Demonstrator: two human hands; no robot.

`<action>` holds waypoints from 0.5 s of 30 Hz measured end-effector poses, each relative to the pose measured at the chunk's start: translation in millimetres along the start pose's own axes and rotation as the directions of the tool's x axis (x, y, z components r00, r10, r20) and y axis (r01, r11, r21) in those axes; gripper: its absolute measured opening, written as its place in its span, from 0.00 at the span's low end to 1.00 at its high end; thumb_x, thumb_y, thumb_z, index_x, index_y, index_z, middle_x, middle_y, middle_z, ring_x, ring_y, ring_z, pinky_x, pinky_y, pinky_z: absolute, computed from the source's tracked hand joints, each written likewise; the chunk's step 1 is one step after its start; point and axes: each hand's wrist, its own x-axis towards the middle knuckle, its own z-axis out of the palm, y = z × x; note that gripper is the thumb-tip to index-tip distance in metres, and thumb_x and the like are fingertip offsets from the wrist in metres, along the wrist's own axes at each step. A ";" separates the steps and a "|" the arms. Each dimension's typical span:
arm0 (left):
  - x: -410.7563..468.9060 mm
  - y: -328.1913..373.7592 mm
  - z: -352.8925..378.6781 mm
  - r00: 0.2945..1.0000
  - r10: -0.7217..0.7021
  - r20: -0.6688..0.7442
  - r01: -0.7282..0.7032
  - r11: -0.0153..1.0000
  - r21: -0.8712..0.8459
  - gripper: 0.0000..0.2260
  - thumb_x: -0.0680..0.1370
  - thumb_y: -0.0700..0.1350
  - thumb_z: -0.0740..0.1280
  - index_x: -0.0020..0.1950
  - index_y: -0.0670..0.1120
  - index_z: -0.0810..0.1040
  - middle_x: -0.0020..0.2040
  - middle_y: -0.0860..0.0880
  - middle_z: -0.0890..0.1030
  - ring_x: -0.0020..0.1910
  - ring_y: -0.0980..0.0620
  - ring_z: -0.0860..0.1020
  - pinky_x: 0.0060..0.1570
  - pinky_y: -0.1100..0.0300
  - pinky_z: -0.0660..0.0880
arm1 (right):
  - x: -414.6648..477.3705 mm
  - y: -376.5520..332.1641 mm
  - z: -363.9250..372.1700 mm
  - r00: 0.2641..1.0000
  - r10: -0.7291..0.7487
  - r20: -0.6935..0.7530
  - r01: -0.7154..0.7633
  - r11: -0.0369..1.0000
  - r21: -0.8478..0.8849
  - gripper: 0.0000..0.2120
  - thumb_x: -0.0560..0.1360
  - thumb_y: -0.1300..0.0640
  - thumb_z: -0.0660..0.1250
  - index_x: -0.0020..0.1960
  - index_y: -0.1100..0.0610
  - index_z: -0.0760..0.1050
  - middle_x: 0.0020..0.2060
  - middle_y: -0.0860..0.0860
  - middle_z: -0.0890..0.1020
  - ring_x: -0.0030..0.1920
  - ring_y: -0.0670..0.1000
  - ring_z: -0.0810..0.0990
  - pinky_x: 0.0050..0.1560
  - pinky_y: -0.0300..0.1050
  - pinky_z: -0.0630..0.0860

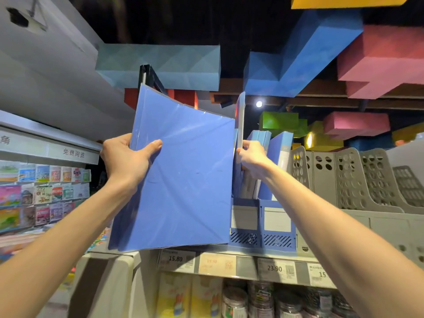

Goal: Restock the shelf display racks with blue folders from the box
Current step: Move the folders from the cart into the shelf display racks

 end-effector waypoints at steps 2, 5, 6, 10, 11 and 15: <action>-1.5 -0.3 0.1 1.000 0.000 -0.002 0.000 1.000 -0.003 0.09 0.69 0.45 0.81 0.40 0.55 0.82 0.40 0.54 0.84 0.38 0.55 0.81 0.44 0.49 0.84 | -5.4 7.7 -2.4 1.000 -0.021 0.017 0.020 1.000 0.020 0.13 0.80 0.66 0.58 0.52 0.57 0.81 0.41 0.48 0.81 0.36 0.44 0.73 0.31 0.32 0.69; -2.2 -1.1 0.4 1.000 -0.002 0.002 0.002 1.000 -0.010 0.10 0.69 0.45 0.81 0.38 0.55 0.82 0.40 0.55 0.84 0.38 0.54 0.82 0.44 0.48 0.84 | -8.0 18.2 -6.3 0.965 0.085 0.248 -0.085 0.996 -0.011 0.09 0.72 0.66 0.62 0.47 0.60 0.80 0.41 0.52 0.81 0.42 0.52 0.77 0.41 0.44 0.75; -1.6 -0.9 0.4 1.000 -0.006 0.007 0.006 1.000 -0.014 0.10 0.69 0.45 0.81 0.37 0.56 0.81 0.39 0.56 0.84 0.38 0.53 0.82 0.44 0.46 0.84 | -8.9 16.5 -10.6 0.949 0.124 0.290 -0.122 0.992 -0.028 0.09 0.67 0.66 0.62 0.44 0.61 0.78 0.40 0.55 0.78 0.43 0.55 0.76 0.41 0.48 0.77; 1.5 -5.2 -1.7 0.998 -0.046 0.032 0.047 0.998 -0.030 0.09 0.68 0.47 0.82 0.37 0.55 0.83 0.41 0.54 0.86 0.39 0.52 0.84 0.45 0.43 0.84 | -16.1 3.2 -25.4 0.986 0.102 0.129 -0.110 0.992 0.063 0.10 0.72 0.69 0.61 0.49 0.64 0.79 0.45 0.58 0.81 0.39 0.58 0.83 0.43 0.50 0.84; 1.6 -6.5 -2.5 0.997 -0.060 0.040 0.061 0.997 -0.044 0.08 0.68 0.47 0.82 0.38 0.54 0.84 0.41 0.53 0.87 0.41 0.51 0.85 0.45 0.43 0.84 | -17.8 1.3 -27.5 0.999 0.044 0.001 -0.044 0.996 0.082 0.09 0.74 0.68 0.62 0.49 0.64 0.79 0.46 0.59 0.83 0.38 0.57 0.85 0.42 0.52 0.85; -1.6 -2.0 -2.9 0.992 -0.096 0.083 0.105 0.987 -0.122 0.09 0.69 0.47 0.82 0.45 0.50 0.86 0.44 0.51 0.87 0.41 0.51 0.85 0.46 0.49 0.84 | -32.2 -6.9 -39.0 0.966 -0.163 -0.200 0.172 0.985 0.030 0.08 0.76 0.59 0.64 0.43 0.62 0.79 0.36 0.59 0.85 0.32 0.53 0.85 0.38 0.51 0.84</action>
